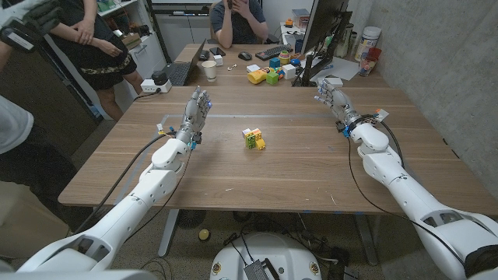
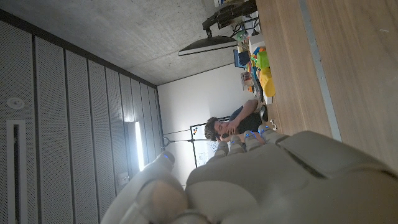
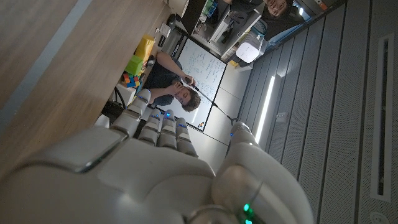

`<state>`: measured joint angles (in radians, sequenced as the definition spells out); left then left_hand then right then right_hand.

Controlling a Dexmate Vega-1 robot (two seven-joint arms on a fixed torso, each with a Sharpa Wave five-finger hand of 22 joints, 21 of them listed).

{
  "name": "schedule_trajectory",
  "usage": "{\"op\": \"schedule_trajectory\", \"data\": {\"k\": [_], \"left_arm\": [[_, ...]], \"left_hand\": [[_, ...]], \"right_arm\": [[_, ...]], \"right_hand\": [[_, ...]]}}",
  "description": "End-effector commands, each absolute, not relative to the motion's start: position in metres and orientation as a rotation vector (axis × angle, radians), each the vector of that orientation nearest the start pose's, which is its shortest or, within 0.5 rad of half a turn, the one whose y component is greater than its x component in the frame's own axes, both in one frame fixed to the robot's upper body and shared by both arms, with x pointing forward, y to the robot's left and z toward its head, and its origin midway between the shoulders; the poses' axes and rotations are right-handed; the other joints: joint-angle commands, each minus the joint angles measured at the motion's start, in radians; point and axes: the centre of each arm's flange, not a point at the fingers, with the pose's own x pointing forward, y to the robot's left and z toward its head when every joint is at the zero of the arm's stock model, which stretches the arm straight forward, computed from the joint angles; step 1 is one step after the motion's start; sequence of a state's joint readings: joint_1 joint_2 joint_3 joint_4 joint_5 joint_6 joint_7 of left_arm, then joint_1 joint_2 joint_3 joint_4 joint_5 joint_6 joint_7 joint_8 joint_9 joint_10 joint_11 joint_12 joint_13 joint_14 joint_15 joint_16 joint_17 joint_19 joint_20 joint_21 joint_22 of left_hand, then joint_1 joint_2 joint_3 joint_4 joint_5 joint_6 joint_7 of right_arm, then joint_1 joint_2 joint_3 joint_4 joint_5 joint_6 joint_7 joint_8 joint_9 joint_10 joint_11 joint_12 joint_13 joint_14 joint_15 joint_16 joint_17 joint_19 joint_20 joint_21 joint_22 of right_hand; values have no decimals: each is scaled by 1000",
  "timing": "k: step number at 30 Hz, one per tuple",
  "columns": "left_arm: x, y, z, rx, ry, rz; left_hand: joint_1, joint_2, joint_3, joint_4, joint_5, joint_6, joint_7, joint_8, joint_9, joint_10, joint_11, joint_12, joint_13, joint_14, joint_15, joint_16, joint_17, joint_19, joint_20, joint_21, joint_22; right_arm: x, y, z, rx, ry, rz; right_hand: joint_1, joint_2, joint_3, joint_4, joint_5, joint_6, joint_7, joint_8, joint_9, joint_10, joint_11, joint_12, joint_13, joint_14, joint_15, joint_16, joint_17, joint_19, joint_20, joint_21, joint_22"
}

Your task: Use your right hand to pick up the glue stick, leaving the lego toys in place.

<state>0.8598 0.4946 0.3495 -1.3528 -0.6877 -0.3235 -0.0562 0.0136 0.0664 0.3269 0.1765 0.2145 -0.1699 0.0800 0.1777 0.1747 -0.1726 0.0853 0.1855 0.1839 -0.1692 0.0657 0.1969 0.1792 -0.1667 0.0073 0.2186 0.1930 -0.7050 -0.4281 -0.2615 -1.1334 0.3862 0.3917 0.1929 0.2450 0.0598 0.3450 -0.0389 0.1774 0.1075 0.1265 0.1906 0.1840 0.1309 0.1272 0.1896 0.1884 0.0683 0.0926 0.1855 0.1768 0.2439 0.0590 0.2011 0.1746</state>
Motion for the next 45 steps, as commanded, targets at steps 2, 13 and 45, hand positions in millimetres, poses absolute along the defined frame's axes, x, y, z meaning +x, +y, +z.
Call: {"op": "schedule_trajectory", "data": {"k": [2,13,45], "left_arm": [[635,278,-13,-96,-667,-257],[632,277,-15,-94,-661,-255],[614,270,-16,-89,-681,-266]], "left_hand": [[0,77,1,-2,7,-51,3,6,2,-120,3,6,2,-153,3,5,5,-29,0,5,4],[0,76,0,-2,7,-48,1,7,2,-118,2,6,2,-152,4,5,5,-28,2,5,4],[0,76,-3,-2,7,-35,2,10,2,-118,5,6,2,-151,5,4,5,-25,6,5,4]], "right_arm": [[641,-323,76,-426,-858,55],[623,-337,104,-543,-945,-72],[573,-355,151,-1144,-943,-726]], "right_hand": [[21,11,8,-14,7,22,15,12,2,16,1,10,2,7,-5,6,2,12,-5,6,2],[31,17,12,-21,8,30,7,13,2,22,-1,11,3,13,-7,7,2,16,-7,6,2],[74,56,24,-56,5,102,-54,23,5,78,-29,21,3,72,-40,16,2,38,25,7,3]]}}
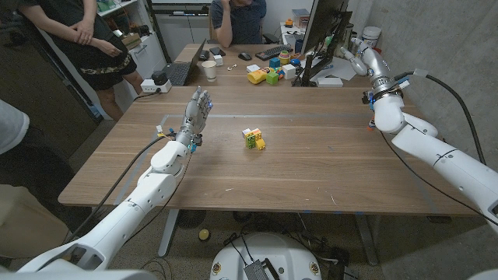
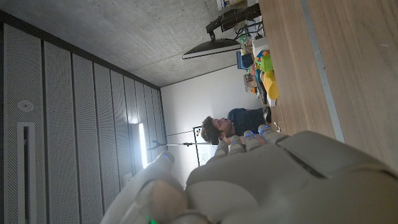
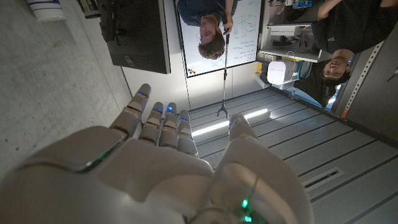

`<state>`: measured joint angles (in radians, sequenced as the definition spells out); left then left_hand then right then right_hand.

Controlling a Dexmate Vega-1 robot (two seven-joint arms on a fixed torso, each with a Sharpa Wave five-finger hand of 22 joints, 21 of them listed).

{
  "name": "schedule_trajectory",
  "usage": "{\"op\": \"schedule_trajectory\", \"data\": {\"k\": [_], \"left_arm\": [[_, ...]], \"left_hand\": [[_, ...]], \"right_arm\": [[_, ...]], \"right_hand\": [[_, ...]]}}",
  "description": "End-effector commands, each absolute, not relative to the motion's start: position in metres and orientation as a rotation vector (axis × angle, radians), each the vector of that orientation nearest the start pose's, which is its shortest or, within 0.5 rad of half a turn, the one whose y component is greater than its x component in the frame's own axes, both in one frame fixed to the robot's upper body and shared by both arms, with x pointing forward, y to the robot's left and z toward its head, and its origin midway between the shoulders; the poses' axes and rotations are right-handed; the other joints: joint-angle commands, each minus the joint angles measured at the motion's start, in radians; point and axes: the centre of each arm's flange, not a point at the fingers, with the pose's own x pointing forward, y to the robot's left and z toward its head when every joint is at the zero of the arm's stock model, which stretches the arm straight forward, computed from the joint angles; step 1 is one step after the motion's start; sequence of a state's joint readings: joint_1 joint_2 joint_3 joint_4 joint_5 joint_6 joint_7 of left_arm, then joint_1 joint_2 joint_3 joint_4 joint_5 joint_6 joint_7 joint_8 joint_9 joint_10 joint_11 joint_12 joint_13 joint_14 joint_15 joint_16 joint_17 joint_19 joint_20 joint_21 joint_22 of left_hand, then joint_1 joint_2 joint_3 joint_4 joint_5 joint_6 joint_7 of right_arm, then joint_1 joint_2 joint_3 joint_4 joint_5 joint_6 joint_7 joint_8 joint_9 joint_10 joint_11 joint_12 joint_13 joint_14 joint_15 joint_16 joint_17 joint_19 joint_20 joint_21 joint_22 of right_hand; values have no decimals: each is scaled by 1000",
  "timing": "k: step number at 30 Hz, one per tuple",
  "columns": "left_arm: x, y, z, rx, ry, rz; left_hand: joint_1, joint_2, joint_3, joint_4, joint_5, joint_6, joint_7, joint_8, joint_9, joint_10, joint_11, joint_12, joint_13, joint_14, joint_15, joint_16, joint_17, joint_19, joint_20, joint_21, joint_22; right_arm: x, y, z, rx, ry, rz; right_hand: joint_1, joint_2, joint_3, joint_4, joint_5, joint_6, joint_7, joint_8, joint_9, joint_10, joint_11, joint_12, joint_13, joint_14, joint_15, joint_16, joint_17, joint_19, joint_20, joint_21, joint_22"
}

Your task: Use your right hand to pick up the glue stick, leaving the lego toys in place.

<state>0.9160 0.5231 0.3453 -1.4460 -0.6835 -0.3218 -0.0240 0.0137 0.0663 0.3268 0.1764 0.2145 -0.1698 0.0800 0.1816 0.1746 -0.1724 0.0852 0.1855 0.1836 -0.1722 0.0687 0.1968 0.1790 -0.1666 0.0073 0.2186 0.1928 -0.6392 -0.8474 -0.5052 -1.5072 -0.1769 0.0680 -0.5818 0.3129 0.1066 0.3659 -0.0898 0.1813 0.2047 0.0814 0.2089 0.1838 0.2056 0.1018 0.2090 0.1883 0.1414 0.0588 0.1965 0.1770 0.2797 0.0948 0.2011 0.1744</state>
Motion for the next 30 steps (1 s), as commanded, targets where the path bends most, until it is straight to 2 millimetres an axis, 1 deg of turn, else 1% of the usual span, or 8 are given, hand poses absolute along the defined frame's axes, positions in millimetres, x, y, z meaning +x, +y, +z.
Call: {"op": "schedule_trajectory", "data": {"k": [1,4,6,16,17,20,21,30], "left_arm": [[613,270,-17,-88,-680,-266],[612,269,-17,-88,-678,-266],[611,269,-18,-88,-677,-267],[604,269,-21,-89,-674,-262],[604,269,-21,-89,-674,-262],[603,269,-22,-89,-675,-259],[602,269,-22,-89,-675,-259],[602,268,-19,-85,-680,-266]], "left_hand": [[0,76,-3,-2,7,-35,2,6,2,-118,5,6,2,-148,3,4,5,-25,5,5,4],[0,76,-3,-2,7,-35,2,5,2,-117,4,6,2,-148,2,5,5,-25,6,6,4],[0,76,-3,-2,7,-35,2,5,2,-117,6,6,2,-148,2,5,5,-25,6,6,4],[0,76,-4,-2,7,-35,2,5,2,-116,5,7,2,-147,2,5,5,-25,6,5,4],[0,75,-4,-2,7,-36,2,4,2,-116,6,7,2,-147,2,5,5,-26,6,5,4],[0,75,-5,-2,7,-36,2,4,2,-117,3,6,2,-147,1,5,5,-26,6,5,4],[0,75,-5,-2,7,-35,2,4,2,-116,3,6,2,-147,2,5,5,-25,6,5,4],[0,73,-7,-2,7,-35,1,4,2,-117,4,6,2,-148,1,4,5,-25,5,5,4]], "right_arm": [[572,-355,152,-1163,-941,-742],[572,-356,154,-1198,-924,-780],[573,-356,156,-1232,-908,-810],[590,-366,168,-1401,-755,-919],[591,-367,169,-1413,-744,-928],[593,-370,172,-1458,-708,-946],[593,-371,173,-1464,-697,-960],[591,-377,180,-1564,-572,-1035]], "right_hand": [[7,9,3,-5,1,5,-9,5,6,3,-5,1,3,-2,-5,5,2,1,-10,7,3],[8,10,3,-6,0,6,-11,5,6,3,-8,0,3,-2,-6,4,2,1,-8,6,3],[10,10,3,-8,-1,7,-16,3,6,3,-11,-1,3,-2,-7,3,2,-2,7,4,3],[20,16,6,-15,-2,6,-30,-1,6,-9,-21,-9,3,-11,-16,-3,2,-8,26,1,3],[25,16,7,-19,-2,2,-40,-3,6,-15,-23,-11,3,-14,-15,-4,1,-8,35,1,2],[45,16,12,-34,-2,7,-93,-5,6,-22,-32,-14,3,-19,-16,-7,1,-5,58,0,2],[50,15,13,-38,-2,8,-97,-6,6,-27,-41,-16,3,-22,-16,-8,1,-6,64,-1,2],[71,14,19,-51,-2,-6,-77,-13,6,-45,-55,-21,3,-30,-22,-10,0,0,75,0,1]]}}
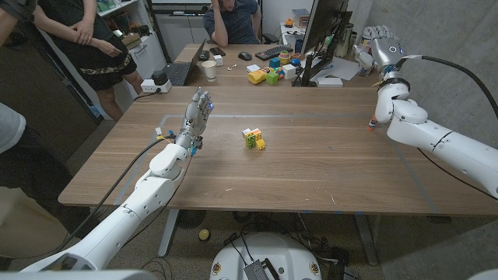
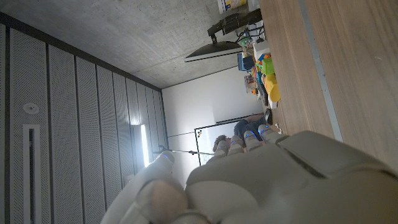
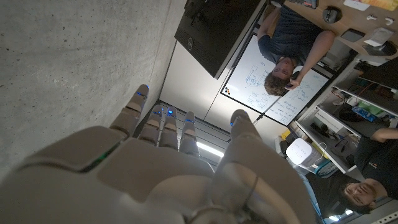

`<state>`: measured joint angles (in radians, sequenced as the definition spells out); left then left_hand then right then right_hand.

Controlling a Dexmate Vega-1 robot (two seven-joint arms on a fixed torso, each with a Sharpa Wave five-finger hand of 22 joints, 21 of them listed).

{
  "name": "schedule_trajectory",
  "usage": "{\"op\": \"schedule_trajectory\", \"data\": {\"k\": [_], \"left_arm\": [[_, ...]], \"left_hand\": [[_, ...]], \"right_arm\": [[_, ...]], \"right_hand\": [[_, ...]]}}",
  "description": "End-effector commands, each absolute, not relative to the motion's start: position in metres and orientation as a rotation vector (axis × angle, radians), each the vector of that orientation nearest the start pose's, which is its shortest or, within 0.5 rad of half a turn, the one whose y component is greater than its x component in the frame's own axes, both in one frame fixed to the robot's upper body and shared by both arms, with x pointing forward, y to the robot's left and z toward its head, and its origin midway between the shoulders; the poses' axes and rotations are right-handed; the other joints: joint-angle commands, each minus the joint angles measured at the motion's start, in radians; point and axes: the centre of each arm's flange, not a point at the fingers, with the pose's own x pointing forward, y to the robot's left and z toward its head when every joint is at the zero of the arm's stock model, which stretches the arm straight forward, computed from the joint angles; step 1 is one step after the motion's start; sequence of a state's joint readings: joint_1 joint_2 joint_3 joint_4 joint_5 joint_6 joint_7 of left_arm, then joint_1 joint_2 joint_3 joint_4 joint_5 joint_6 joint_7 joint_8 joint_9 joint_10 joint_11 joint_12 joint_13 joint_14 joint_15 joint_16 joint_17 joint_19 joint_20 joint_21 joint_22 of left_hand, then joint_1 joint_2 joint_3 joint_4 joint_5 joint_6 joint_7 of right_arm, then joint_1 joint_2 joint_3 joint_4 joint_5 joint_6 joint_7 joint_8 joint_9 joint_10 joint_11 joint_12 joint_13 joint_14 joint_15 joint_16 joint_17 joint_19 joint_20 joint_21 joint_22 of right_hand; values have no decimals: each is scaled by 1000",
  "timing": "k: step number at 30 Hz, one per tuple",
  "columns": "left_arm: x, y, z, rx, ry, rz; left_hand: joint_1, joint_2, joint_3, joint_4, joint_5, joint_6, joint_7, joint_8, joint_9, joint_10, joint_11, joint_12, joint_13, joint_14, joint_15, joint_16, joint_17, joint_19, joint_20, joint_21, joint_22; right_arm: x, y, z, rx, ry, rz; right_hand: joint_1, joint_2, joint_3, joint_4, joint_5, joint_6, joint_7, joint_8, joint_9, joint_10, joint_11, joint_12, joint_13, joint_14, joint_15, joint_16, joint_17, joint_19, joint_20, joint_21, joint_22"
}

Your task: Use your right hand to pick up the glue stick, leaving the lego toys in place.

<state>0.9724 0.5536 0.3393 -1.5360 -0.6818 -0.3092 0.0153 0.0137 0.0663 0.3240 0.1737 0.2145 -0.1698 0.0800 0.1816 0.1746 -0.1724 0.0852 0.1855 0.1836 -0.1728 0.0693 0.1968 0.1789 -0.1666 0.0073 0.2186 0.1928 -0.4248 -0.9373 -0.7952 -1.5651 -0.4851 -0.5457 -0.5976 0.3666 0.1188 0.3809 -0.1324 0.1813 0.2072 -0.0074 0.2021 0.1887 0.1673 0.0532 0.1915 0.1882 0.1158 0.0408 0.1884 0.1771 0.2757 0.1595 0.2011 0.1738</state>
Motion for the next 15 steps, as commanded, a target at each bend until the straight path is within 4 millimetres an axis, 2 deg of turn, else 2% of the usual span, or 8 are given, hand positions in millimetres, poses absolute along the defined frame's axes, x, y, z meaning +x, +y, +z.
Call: {"op": "schedule_trajectory", "data": {"k": [1,6,15], "left_arm": [[603,268,-19,-84,-680,-267],[604,268,-18,-82,-677,-269],[609,268,-12,-70,-673,-275]], "left_hand": [[0,73,-5,0,7,-35,2,4,2,-117,4,6,2,-147,0,4,5,-25,5,5,4],[-1,72,-6,0,7,-35,2,3,2,-116,3,6,2,-147,0,4,5,-25,5,5,4],[-1,70,-8,0,7,-34,2,3,2,-118,3,5,2,-147,-2,4,5,-26,2,4,4]], "right_arm": [[591,-378,180,-1572,-549,-1045],[594,-385,176,-1630,-423,-1068],[602,-391,161,-1674,-178,-1015]], "right_hand": [[19,1,4,-10,-2,-9,12,-6,1,-8,-6,-4,3,-5,-4,-2,0,6,11,1,2],[49,-1,12,-26,0,-36,21,-14,2,-26,-12,-7,3,-18,-2,-5,0,12,11,1,1],[70,-19,9,-33,2,-57,23,-17,2,-57,-7,-12,3,-45,9,-10,0,7,18,-3,1]]}}
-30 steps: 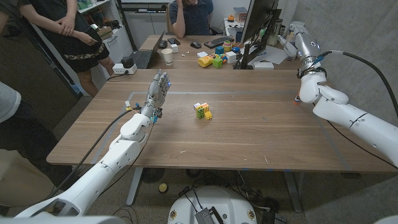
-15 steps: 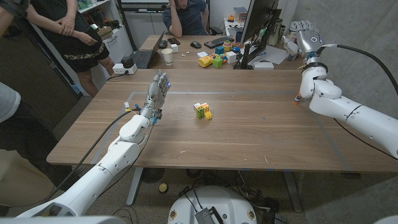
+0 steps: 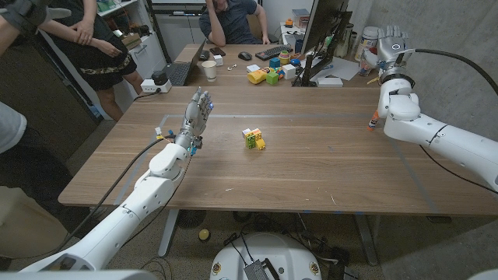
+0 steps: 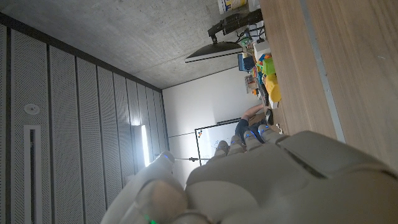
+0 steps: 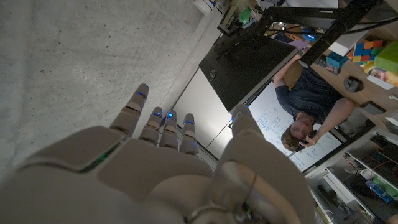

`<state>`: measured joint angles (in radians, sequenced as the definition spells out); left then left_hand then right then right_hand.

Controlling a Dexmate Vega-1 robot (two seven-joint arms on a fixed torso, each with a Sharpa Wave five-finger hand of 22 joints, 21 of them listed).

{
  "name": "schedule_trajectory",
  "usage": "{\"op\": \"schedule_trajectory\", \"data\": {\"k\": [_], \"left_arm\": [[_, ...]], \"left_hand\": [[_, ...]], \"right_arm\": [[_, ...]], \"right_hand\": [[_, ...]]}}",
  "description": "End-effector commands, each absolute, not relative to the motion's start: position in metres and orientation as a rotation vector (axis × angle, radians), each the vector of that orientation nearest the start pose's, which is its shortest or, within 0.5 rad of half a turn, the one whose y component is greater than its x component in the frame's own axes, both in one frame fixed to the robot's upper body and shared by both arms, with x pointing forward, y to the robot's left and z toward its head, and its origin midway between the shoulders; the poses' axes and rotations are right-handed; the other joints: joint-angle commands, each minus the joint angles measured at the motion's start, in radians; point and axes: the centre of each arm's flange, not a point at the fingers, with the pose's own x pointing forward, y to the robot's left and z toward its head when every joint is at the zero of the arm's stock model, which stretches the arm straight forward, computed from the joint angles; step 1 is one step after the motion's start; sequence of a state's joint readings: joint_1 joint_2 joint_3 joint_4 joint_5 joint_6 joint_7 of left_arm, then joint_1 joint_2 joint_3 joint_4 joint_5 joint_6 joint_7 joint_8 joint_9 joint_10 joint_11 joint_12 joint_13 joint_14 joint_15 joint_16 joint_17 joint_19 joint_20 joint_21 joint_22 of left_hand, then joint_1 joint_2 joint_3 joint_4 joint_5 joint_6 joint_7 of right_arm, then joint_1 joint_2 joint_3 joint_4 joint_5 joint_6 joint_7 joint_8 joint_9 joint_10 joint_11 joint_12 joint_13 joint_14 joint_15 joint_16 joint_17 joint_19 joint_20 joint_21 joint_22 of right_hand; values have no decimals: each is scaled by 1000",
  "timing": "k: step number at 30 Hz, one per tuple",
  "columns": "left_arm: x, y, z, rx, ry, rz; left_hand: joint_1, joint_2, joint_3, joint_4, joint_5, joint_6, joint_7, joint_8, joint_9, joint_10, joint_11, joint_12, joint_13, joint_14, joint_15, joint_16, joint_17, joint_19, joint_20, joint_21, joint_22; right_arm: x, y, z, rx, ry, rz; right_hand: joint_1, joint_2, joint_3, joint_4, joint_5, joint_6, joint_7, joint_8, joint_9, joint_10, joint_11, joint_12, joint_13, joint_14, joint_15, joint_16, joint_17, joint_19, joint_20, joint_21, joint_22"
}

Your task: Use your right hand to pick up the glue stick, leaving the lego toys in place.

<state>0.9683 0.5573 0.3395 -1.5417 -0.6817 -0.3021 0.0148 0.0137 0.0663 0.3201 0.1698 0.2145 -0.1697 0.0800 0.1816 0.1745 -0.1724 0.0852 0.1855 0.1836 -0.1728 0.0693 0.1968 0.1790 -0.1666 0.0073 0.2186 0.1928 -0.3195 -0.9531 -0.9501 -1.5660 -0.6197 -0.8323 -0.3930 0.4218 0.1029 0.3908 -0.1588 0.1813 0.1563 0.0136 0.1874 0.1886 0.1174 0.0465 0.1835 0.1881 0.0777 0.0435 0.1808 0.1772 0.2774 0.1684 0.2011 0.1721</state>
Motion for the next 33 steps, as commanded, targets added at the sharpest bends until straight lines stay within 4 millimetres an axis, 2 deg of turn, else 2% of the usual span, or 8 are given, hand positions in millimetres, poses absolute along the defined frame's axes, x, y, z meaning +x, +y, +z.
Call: {"op": "schedule_trajectory", "data": {"k": [1,12,13,14,18,23,33], "left_arm": [[609,268,-12,-70,-673,-277],[611,268,-8,-57,-667,-280],[611,267,-8,-55,-668,-280],[611,267,-7,-53,-668,-281],[611,266,-6,-50,-668,-283],[611,265,-5,-48,-669,-285],[609,264,-5,-49,-671,-285]], "left_hand": [[-1,70,-5,3,7,-34,0,3,2,-117,2,6,2,-146,-3,4,5,-25,1,4,4],[0,69,-7,3,7,-34,1,3,2,-118,3,5,2,-148,-2,4,5,-26,2,4,4],[0,69,-7,3,7,-34,0,3,2,-118,2,5,2,-148,-2,4,5,-25,1,4,4],[0,68,-7,3,7,-35,1,3,2,-118,2,5,2,-149,-1,3,5,-26,2,4,4],[0,68,-8,3,7,-34,1,3,2,-118,3,5,2,-149,-2,3,5,-26,2,4,4],[0,68,-8,3,7,-34,2,3,2,-118,5,5,2,-149,-2,3,5,-26,3,4,4],[1,68,-11,2,7,-34,1,2,2,-119,3,5,2,-149,-1,3,5,-27,4,3,4]], "right_arm": [[604,-392,159,-1672,-158,-1000],[614,-394,142,-1646,-59,-911],[614,-394,141,-1641,-56,-905],[614,-395,140,-1636,-52,-897],[614,-395,138,-1637,-44,-880],[614,-395,134,-1641,-41,-847],[610,-396,133,-1631,-58,-828]], "right_hand": [[15,-4,-1,-7,2,-6,2,-2,2,-8,-1,-4,3,-7,7,-2,0,6,9,-3,3],[-12,-38,-32,9,0,-16,-1,0,5,-16,0,1,4,-12,13,3,3,25,4,3,4],[-16,-41,-35,11,0,-17,0,0,5,-16,0,2,4,-8,12,6,4,30,1,5,4],[-27,-49,-48,18,2,-17,2,3,6,-1,3,10,5,17,1,17,5,56,-14,13,5],[-30,-54,-58,22,6,-14,7,7,6,21,11,19,6,47,-10,26,6,96,-39,24,6],[-32,-58,-64,23,7,-11,8,9,7,29,10,21,7,56,-16,28,6,105,-46,26,6],[-46,-74,-80,28,9,-1,13,13,7,38,15,23,7,75,-7,32,7,122,-51,28,6]]}}
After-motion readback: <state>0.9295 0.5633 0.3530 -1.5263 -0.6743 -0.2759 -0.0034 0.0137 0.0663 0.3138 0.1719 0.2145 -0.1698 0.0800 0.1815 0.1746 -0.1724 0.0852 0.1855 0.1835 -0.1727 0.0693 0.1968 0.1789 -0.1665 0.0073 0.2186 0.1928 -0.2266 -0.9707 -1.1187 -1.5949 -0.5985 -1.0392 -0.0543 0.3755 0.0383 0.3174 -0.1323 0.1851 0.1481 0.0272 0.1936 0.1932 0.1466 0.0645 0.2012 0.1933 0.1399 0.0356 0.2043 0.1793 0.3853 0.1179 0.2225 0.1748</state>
